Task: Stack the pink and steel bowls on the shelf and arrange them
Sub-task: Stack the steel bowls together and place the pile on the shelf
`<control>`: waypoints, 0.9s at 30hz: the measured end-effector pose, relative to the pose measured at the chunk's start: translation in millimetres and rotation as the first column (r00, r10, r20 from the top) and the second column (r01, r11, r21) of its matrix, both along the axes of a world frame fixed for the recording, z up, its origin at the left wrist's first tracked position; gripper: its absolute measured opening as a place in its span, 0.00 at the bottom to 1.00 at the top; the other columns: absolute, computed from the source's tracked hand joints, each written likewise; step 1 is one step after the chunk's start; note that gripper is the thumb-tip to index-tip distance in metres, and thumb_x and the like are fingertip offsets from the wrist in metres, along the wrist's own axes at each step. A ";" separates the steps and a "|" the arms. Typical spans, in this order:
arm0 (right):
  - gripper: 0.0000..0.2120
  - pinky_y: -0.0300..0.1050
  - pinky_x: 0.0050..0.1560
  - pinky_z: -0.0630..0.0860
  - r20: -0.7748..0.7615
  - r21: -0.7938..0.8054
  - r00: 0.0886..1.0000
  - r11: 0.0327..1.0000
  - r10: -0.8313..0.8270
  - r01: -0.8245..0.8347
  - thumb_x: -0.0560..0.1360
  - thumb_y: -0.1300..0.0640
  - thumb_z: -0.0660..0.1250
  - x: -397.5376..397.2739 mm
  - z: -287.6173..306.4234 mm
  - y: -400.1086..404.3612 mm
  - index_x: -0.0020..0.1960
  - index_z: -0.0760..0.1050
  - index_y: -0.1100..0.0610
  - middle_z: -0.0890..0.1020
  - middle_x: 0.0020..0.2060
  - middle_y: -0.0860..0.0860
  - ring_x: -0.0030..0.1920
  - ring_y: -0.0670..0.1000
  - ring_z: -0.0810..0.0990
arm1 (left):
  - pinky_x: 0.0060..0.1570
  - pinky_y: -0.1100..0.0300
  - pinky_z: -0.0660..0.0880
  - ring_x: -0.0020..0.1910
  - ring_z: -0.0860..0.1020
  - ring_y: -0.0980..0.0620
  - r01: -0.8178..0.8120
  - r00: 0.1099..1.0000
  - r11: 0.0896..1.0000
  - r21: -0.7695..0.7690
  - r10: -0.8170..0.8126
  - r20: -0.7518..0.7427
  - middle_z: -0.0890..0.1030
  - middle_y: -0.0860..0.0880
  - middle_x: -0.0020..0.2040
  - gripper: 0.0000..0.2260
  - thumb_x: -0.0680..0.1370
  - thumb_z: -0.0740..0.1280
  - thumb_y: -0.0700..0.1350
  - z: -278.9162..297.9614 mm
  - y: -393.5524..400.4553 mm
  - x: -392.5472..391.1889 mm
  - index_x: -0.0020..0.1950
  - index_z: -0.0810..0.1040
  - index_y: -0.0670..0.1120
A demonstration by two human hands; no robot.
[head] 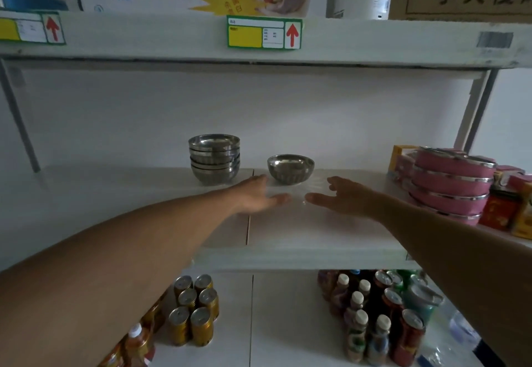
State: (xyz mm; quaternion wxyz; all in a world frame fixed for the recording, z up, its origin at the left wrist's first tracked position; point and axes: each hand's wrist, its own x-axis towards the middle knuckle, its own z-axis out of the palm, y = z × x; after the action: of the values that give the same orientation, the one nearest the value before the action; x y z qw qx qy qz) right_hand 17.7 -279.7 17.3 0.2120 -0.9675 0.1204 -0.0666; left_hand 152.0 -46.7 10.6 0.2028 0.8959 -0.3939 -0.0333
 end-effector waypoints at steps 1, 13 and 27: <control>0.54 0.49 0.70 0.68 0.013 0.014 1.000 1.000 -0.009 0.009 0.71 0.23 0.64 7.9 1.7 -2.4 0.83 0.58 0.58 0.68 0.79 0.56 0.75 0.56 0.71 | 0.67 0.64 0.72 0.74 0.76 0.49 0.056 0.998 0.998 -0.024 -0.056 0.003 0.75 0.47 0.81 0.36 0.80 0.67 0.72 1.9 -6.1 9.7 0.82 0.70 0.52; 0.24 0.18 0.36 0.67 0.136 0.051 0.990 0.998 -0.045 0.039 0.74 0.41 0.77 97.1 -22.0 -35.0 0.67 0.77 0.44 0.82 0.56 0.46 0.36 0.33 0.74 | 0.65 0.51 0.80 0.66 0.83 0.48 0.120 0.993 0.986 -0.118 -0.120 0.014 0.85 0.49 0.68 0.21 0.80 0.76 0.59 -4.4 -44.8 94.6 0.69 0.81 0.51; 0.22 0.39 0.45 0.76 0.225 0.067 0.963 0.983 0.151 -0.170 0.66 0.29 0.75 136.2 -19.3 -62.5 0.57 0.80 0.35 0.86 0.50 0.38 0.51 0.42 0.83 | 0.69 0.47 0.79 0.65 0.83 0.56 0.003 0.991 0.961 -0.276 -0.039 -0.127 0.87 0.57 0.63 0.29 0.72 0.80 0.59 -15.4 -69.7 117.8 0.72 0.81 0.56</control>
State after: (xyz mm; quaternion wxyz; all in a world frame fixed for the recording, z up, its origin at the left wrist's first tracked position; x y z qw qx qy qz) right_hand 153.8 -342.2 -2.0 0.2699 -0.9508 0.0203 -0.1504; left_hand 269.8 -116.3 -4.8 0.3506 0.8506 -0.3900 -0.0389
